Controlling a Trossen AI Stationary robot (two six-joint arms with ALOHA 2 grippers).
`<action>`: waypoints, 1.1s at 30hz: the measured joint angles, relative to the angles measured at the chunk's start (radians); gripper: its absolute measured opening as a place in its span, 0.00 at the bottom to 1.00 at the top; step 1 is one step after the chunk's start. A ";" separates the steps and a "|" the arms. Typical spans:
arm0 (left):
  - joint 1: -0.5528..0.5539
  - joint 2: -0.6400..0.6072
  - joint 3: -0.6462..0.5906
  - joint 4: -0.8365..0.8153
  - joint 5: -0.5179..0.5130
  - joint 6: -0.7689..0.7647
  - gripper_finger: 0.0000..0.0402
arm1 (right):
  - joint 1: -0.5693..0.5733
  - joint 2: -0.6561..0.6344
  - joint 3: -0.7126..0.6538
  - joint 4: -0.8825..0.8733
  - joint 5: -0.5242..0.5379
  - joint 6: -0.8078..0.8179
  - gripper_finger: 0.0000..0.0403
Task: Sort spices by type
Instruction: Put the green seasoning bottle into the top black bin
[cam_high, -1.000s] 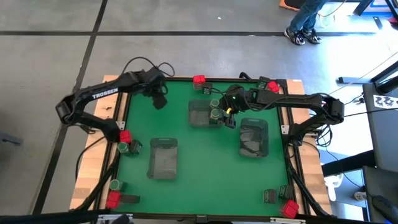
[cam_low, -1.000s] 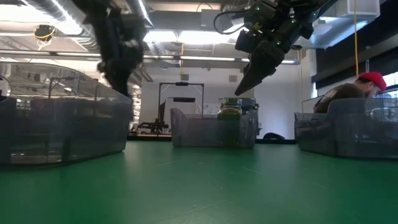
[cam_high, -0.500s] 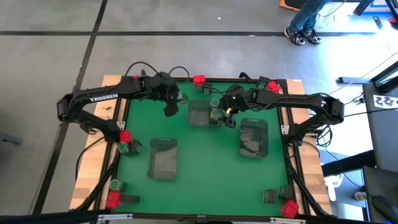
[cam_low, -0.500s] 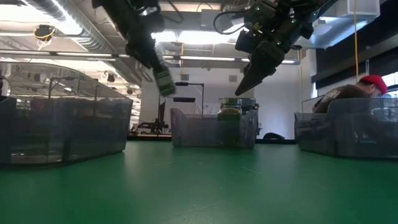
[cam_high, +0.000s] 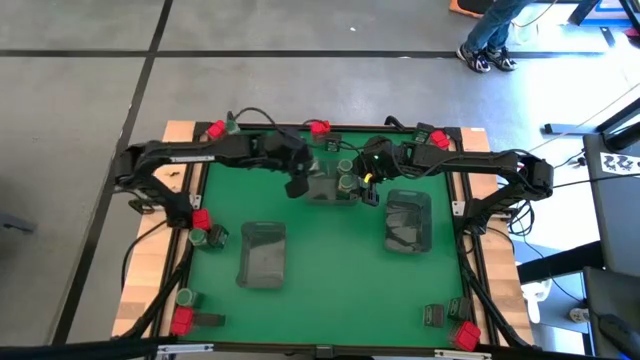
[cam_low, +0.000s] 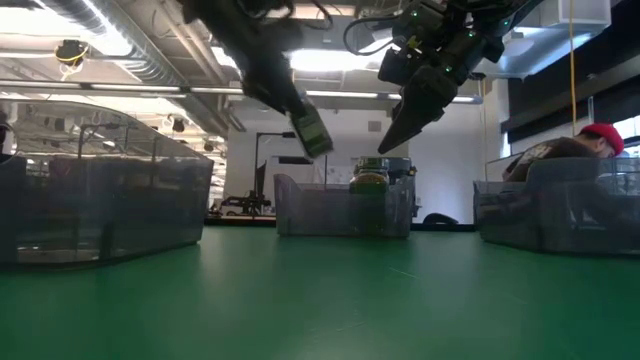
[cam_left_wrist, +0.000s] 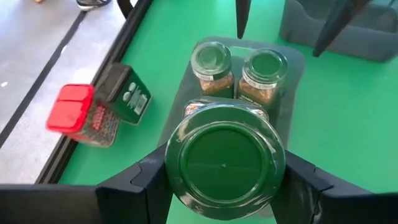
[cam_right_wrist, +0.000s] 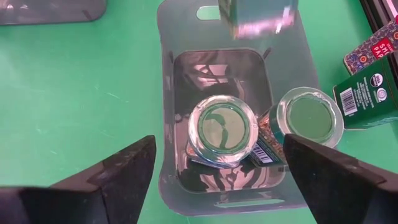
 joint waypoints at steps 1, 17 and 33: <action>0.000 0.026 0.016 0.000 0.000 0.008 0.51 | 0.000 0.000 0.000 0.000 0.000 0.000 0.87; 0.028 0.299 0.114 0.016 0.000 0.062 0.51 | 0.000 0.000 0.000 -0.002 0.002 0.000 0.87; 0.037 0.351 0.114 0.136 0.004 0.058 0.51 | -0.001 0.000 0.000 0.003 0.002 0.000 0.87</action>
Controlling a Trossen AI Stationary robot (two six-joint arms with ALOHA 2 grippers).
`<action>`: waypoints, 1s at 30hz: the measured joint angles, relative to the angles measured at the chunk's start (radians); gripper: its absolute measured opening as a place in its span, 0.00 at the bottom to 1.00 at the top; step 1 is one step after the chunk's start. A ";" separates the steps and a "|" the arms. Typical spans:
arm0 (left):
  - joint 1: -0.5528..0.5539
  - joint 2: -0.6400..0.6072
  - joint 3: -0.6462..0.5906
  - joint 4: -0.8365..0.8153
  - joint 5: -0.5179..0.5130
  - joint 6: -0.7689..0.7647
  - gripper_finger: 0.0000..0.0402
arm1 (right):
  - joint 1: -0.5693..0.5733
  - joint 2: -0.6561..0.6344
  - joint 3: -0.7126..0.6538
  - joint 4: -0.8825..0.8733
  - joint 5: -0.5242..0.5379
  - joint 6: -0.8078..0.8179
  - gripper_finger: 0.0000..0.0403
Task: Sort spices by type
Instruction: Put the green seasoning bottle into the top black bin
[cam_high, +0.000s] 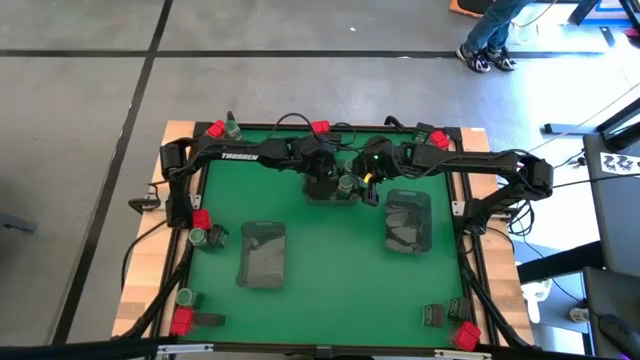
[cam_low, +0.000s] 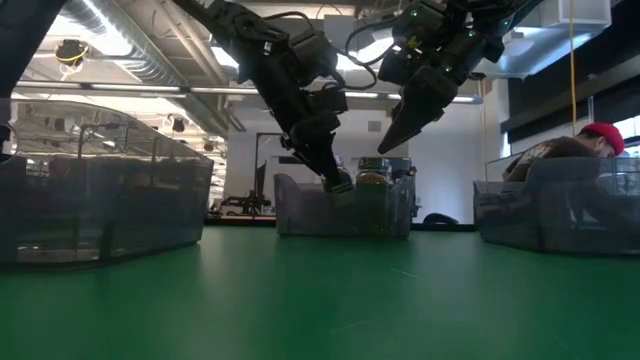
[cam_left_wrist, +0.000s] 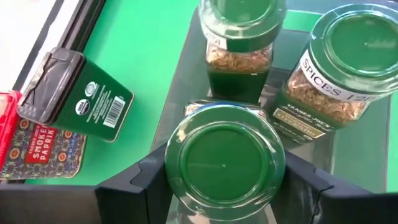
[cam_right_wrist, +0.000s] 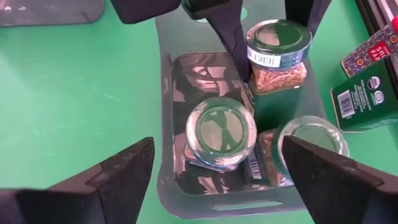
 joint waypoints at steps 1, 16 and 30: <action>0.000 0.000 0.000 0.005 0.003 0.000 0.51 | 0.000 0.000 0.000 0.000 0.000 0.000 0.87; 0.020 -0.038 0.019 -0.040 0.046 -0.022 0.69 | 0.000 0.000 0.000 0.002 -0.002 0.000 0.87; 0.085 -0.391 -0.089 -0.158 -0.060 -0.025 0.69 | 0.000 0.000 0.000 0.001 0.008 0.000 0.87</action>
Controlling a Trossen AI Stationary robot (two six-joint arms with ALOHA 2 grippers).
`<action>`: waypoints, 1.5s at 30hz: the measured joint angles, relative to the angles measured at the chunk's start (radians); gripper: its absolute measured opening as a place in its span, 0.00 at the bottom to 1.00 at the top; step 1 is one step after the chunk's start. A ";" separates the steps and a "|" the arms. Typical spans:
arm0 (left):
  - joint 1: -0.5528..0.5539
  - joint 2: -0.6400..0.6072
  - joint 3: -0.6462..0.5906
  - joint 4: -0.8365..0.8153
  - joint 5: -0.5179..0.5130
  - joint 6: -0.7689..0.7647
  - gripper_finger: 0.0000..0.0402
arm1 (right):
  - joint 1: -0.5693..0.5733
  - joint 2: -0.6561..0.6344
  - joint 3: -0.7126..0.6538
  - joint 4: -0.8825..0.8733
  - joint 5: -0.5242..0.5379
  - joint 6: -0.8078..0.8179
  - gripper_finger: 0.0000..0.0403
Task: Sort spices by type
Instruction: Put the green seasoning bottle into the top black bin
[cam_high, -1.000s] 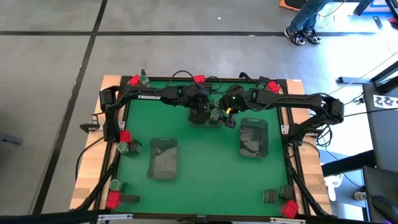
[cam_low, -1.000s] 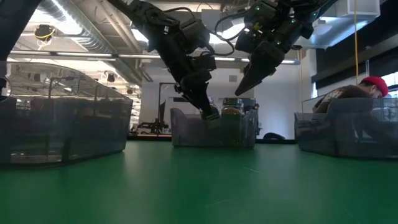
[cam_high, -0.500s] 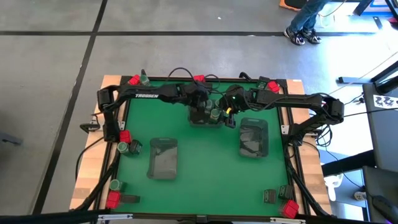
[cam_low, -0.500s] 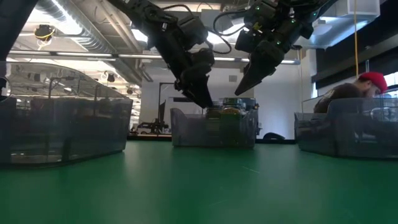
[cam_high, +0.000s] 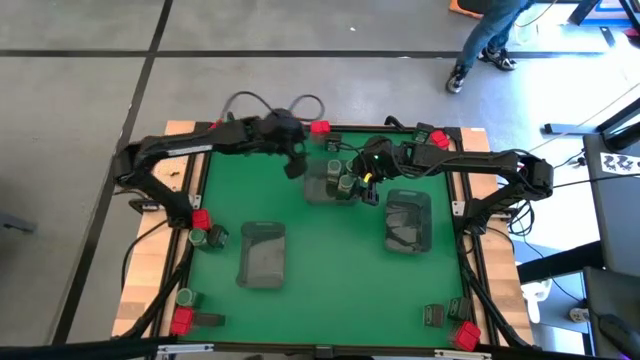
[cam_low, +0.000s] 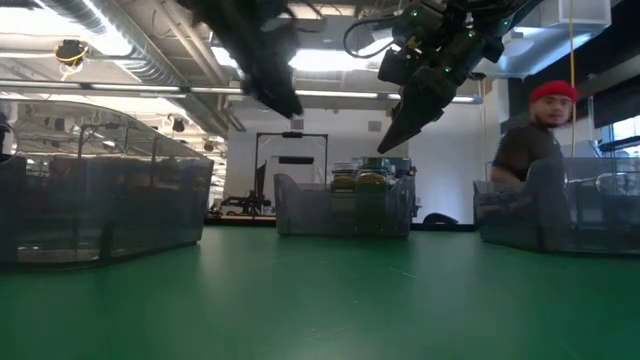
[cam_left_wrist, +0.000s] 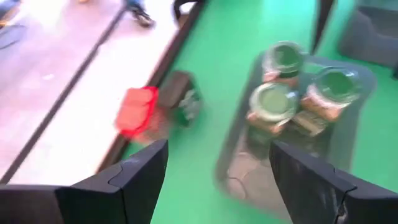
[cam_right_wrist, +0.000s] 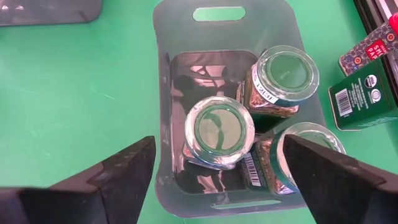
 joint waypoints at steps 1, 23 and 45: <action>0.010 -0.037 -0.026 -0.001 -0.017 -0.011 0.69 | 0.000 0.000 0.000 0.000 0.000 0.000 0.87; 0.362 -0.275 -0.294 -0.137 -0.269 -0.211 0.69 | 0.000 0.000 0.000 0.006 0.000 0.000 0.87; 0.569 -0.060 -0.294 -0.083 -0.266 -0.200 0.69 | 0.000 0.000 0.000 0.024 0.000 -0.001 0.87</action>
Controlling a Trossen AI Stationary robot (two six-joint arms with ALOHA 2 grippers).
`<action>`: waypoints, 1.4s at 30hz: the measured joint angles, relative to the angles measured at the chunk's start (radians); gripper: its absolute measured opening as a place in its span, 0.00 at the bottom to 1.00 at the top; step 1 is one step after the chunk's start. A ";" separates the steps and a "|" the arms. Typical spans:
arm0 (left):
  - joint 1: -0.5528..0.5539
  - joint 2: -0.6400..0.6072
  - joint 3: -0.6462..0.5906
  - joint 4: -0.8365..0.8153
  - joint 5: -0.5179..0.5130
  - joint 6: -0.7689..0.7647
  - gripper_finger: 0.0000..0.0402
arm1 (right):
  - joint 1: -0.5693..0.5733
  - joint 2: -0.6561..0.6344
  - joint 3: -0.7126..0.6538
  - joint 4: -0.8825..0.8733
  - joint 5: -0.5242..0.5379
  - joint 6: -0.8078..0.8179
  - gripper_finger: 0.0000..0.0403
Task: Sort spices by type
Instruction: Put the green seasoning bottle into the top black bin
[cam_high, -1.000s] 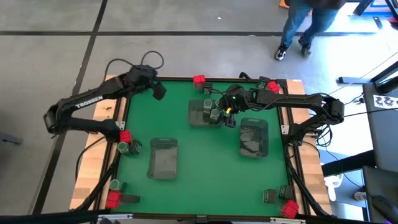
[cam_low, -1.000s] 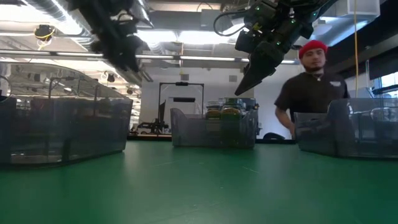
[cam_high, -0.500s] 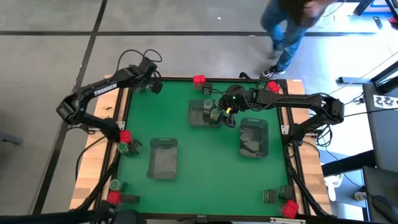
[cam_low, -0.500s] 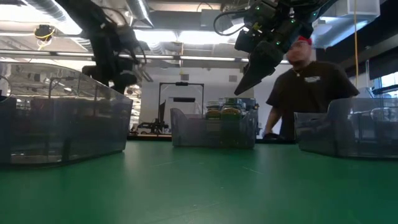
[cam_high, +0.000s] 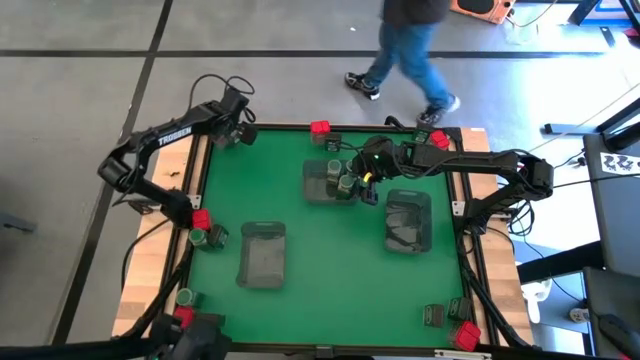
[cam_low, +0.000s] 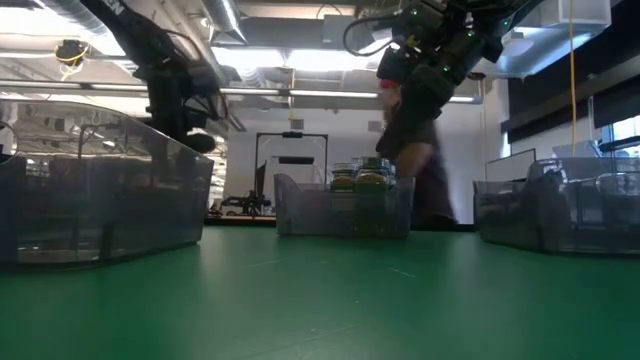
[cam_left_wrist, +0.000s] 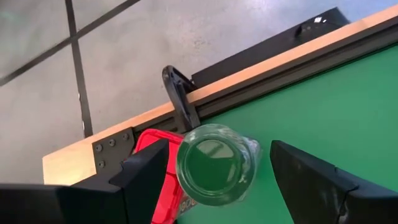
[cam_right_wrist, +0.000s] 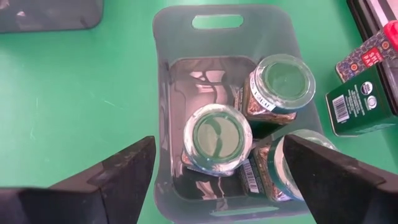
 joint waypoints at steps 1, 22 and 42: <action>0.003 0.007 0.000 0.000 0.001 0.000 0.69 | 0.000 0.000 0.000 0.003 0.000 0.000 0.87; 0.028 0.035 0.002 -0.016 0.150 0.072 0.51 | 0.000 0.000 0.000 0.007 0.000 -0.003 0.87; -0.328 -0.217 -0.001 0.038 0.434 0.129 0.53 | 0.000 0.000 0.000 0.007 0.000 -0.003 0.87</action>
